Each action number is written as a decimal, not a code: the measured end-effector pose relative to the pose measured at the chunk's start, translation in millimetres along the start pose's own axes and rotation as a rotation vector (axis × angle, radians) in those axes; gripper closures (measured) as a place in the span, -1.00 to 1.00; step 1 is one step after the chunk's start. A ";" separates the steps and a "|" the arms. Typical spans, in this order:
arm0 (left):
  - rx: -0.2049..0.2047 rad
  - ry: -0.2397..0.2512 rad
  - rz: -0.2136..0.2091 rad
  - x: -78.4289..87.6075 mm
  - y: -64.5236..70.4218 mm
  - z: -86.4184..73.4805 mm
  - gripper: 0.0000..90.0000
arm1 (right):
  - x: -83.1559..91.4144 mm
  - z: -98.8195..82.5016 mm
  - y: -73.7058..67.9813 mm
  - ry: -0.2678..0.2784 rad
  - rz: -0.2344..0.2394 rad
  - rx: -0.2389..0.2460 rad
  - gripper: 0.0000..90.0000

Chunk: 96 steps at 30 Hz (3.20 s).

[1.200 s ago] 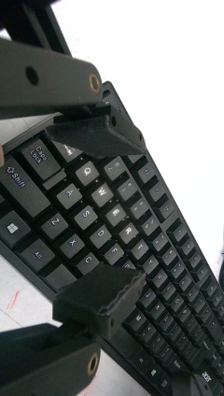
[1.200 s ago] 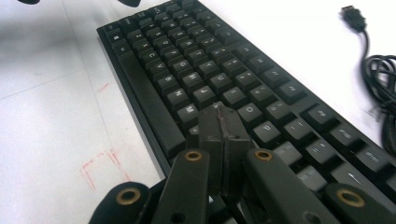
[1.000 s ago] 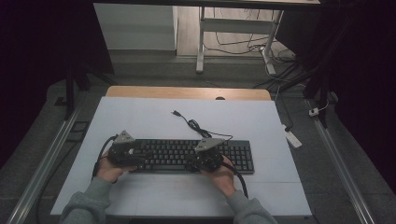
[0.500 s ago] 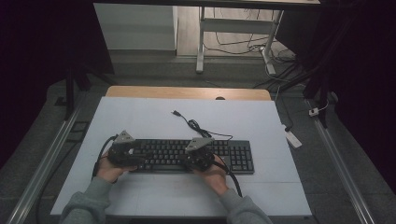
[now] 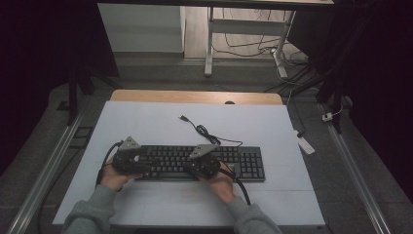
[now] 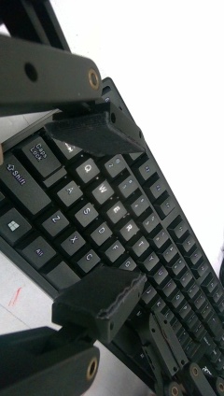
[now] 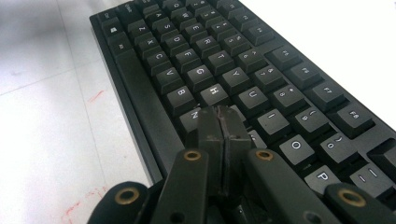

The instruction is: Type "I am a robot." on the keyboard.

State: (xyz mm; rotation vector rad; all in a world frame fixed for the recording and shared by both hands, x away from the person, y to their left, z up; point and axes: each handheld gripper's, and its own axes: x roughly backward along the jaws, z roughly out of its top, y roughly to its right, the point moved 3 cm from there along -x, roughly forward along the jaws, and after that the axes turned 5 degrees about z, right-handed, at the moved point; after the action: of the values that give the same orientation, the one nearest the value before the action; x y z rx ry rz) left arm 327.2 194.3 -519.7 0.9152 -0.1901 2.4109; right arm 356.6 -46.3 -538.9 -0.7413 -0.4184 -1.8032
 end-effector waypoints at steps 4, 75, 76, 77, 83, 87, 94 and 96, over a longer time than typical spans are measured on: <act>0.002 -0.002 0.001 -0.4 0.6 -0.3 -0.27 | -3.2 -1.2 0.7 -0.004 0.002 0.001 0.99; -0.007 0.005 0.012 1.4 1.5 0.3 -0.25 | 137.3 -85.5 38.7 0.122 -0.235 -0.144 0.29; -0.007 0.006 0.010 1.6 2.3 0.5 -0.23 | 137.4 -85.4 38.6 0.123 -0.236 -0.146 0.29; -0.010 0.008 0.007 1.7 3.0 0.7 -0.22 | 137.6 -85.3 38.6 0.123 -0.238 -0.146 0.29; -0.025 0.007 -0.025 0.8 9.4 2.3 -0.03 | 138.3 -85.0 39.2 0.123 -0.240 -0.143 0.29; -0.040 0.000 -0.054 -1.1 16.5 3.3 0.21 | 137.9 -85.2 39.2 0.121 -0.240 -0.145 0.29; -0.103 -0.030 -0.115 -6.3 33.0 4.1 0.86 | 137.5 -85.7 39.8 0.122 -0.243 -0.141 0.28; -0.115 -0.038 -0.129 -7.8 37.0 4.3 0.98 | 137.2 -85.6 39.6 0.121 -0.244 -0.142 0.28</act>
State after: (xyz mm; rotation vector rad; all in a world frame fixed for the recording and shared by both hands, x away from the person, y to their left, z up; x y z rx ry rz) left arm 314.5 158.4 -519.2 0.8937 -0.2723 2.2416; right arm 339.8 -210.2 -514.0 -0.6975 -0.3134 -2.1123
